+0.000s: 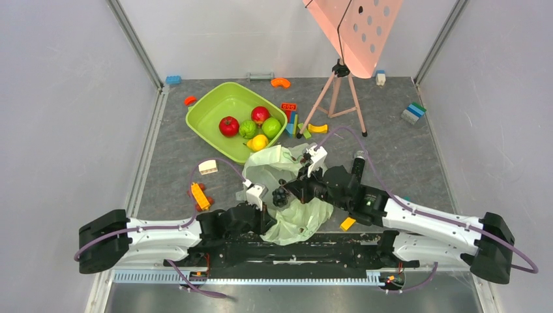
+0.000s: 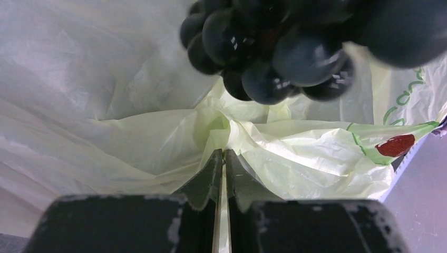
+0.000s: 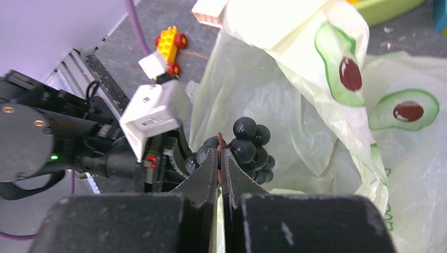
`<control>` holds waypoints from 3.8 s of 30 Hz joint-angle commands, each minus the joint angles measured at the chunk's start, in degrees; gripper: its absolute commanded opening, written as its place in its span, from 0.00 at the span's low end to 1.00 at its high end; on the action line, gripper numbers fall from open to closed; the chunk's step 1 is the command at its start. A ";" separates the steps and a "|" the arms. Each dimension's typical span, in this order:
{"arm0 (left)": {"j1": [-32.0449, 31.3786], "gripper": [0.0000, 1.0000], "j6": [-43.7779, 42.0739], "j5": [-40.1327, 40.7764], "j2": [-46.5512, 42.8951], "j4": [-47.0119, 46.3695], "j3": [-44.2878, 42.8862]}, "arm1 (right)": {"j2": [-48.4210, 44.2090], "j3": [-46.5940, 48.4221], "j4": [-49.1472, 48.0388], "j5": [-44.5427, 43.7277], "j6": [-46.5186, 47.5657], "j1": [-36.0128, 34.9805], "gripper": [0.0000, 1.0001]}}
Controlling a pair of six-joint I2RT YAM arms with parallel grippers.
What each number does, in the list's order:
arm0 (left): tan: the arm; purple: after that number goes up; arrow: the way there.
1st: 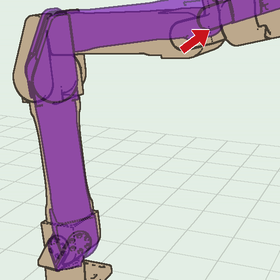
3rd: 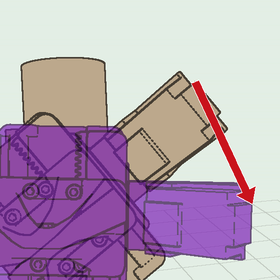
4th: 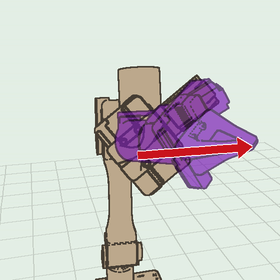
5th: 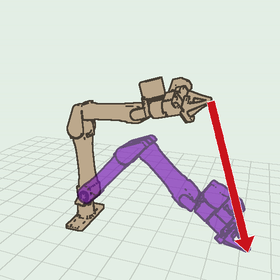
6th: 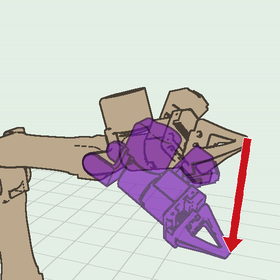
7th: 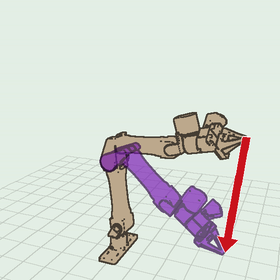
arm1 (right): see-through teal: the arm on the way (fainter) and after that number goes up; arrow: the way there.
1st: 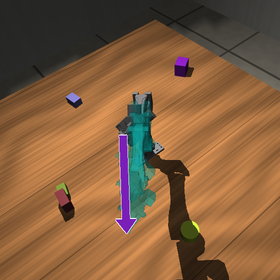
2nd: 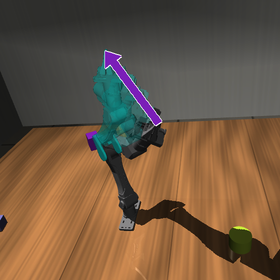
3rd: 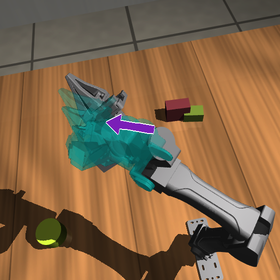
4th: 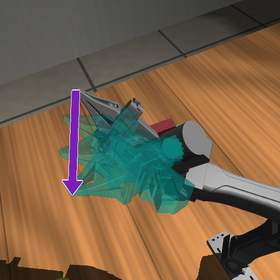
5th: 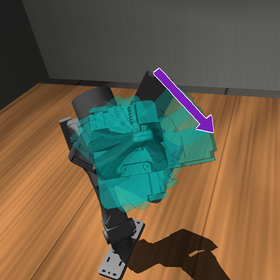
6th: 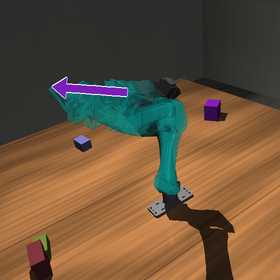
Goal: Take the fake fruits out of the plastic bag
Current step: Take out the fake fruit from the plastic bag, then place the fake fruit in the bin.
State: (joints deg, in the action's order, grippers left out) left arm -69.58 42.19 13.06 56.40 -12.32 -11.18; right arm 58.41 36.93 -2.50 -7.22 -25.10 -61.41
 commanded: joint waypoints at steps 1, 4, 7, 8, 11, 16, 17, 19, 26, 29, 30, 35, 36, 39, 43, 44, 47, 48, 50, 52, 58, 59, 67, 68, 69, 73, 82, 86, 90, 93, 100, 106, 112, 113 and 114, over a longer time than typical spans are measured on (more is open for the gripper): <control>-0.30 0.11 2.10 2.55 -1.42 -0.12 0.14 | -2.70 6.21 2.41 1.68 3.88 -0.39 0.00; -0.29 0.11 2.32 3.20 -2.10 0.39 0.45 | -3.20 8.88 4.29 1.99 4.65 -0.39 0.00; -0.31 0.10 2.76 3.73 -3.13 0.93 0.88 | -2.93 11.35 5.46 2.02 5.63 -0.40 0.00; -0.34 0.10 2.88 3.90 -3.47 1.23 1.06 | -2.77 12.24 5.78 1.97 5.90 -0.38 0.00; -0.29 0.10 3.22 4.48 -4.47 2.28 1.25 | -1.97 14.82 6.34 1.73 6.81 -0.38 0.00; -0.37 0.10 4.36 4.65 -6.27 3.93 2.19 | 0.22 19.35 7.07 -0.13 8.45 -0.39 0.00; -0.29 0.09 4.53 4.69 -6.64 4.49 2.34 | 0.72 20.04 7.14 -0.84 8.69 -0.38 0.00; -0.29 0.09 4.90 5.02 -7.55 5.29 2.69 | 1.86 22.04 7.24 -2.71 9.27 -0.38 0.00; -0.29 0.08 6.28 6.57 -12.16 8.86 4.03 | 8.28 30.65 9.43 -8.20 11.51 -0.14 0.00; -0.34 0.08 6.56 7.53 -13.88 10.80 4.32 | 11.34 34.38 9.50 -8.49 12.42 0.43 0.00; -0.33 0.08 6.58 7.82 -14.47 11.52 4.39 | 12.33 35.94 9.57 -8.50 12.80 0.63 0.00; -0.34 0.08 7.54 8.21 -16.60 13.12 5.29 | 18.14 42.91 9.64 -8.15 14.37 2.26 0.00; -0.34 0.08 7.71 8.26 -16.98 13.96 5.37 | 19.09 44.08 9.62 -7.73 14.56 2.62 0.00; -0.34 0.07 8.23 8.52 -18.12 14.95 5.71 | 22.38 47.96 9.84 -7.10 15.13 3.99 0.00; -0.31 0.07 8.61 8.72 -19.59 15.30 6.15 | 26.63 52.80 9.96 -5.33 15.06 6.01 0.00; -0.32 0.07 8.69 8.80 -19.76 15.35 6.17 | 27.46 53.90 10.00 -4.99 15.06 6.43 0.00; -0.29 0.07 8.69 8.91 -19.76 15.41 6.16 | 30.83 58.46 10.20 -3.89 15.35 8.01 0.00; -0.30 0.07 8.69 8.93 -19.63 15.47 6.09 | 32.41 60.37 10.57 -3.36 15.43 8.55 0.00; -0.29 0.07 8.69 8.96 -19.49 15.47 6.08 | 35.23 63.88 11.19 -2.28 15.89 9.52 0.00; -0.29 0.07 8.72 9.06 -19.22 15.44 5.98 | 38.27 67.15 11.90 -1.34 16.30 10.57 0.00; -0.33 0.07 8.69 9.40 -19.33 15.55 5.94 | 46.24 72.30 11.81 1.80 16.18 14.16 0.00; -0.31 0.07 8.62 9.33 -19.39 15.57 5.99 | 47.06 72.31 10.72 1.94 16.36 14.54 0.00; -0.30 0.07 8.34 9.59 -19.65 15.57 5.91 | 55.10 72.77 0.61 6.56 22.55 16.60 0.00; -0.29 0.07 8.26 9.57 -19.66 15.57 5.82 | 56.44 73.36 -0.26 6.59 23.41 16.54 0.00; -0.30 0.07 8.12 9.65 -19.80 15.64 5.77 | 57.54 73.80 -0.85 6.23 23.64 16.71 0.00; -0.29 0.07 7.90 9.87 -20.80 16.26 5.49 | 62.17 75.45 -3.12 3.77 23.39 17.10 0.00; -0.31 0.07 7.72 9.42 -21.92 17.07 5.30 | 69.08 78.36 -5.14 -1.78 22.32 17.84 0.00; -0.29 0.07 7.64 9.53 -21.56 17.06 5.12 | 70.99 79.41 -5.14 -2.95 20.04 19.22 0.00; -0.32 0.07 7.68 9.46 -21.09 16.93 5.10 | 72.79 80.55 -5.45 -2.98 18.64 20.22 0.00; -0.29 0.07 7.73 9.09 -20.48 16.59 5.12 | 74.73 82.40 -5.52 -2.39 18.61 20.53 0.00; -0.29 0.05 8.09 8.91 -19.68 16.79 4.93 | 77.69 83.75 -7.32 -0.87 18.99 20.78 0.01; -0.30 0.06 8.99 9.16 -20.34 16.80 5.51 | 80.31 84.79 -9.70 3.06 18.85 20.80 0.04; -0.29 0.06 9.13 9.67 -19.69 17.06 5.20 | 81.59 83.84 -11.28 5.74 16.79 20.80 0.04; -0.32 0.06 9.18 9.62 -19.66 17.14 5.12 | 81.51 83.28 -11.78 6.25 16.42 20.80 0.04; -0.32 0.06 9.22 9.62 -19.68 17.15 5.12 | 81.58 82.90 -12.06 6.80 15.93 20.80 0.04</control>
State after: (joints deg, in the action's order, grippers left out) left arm -69.58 49.56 20.95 36.49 4.64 -5.26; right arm 139.74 118.93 -9.69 -3.44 -7.09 -40.38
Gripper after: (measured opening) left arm 0.057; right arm 0.043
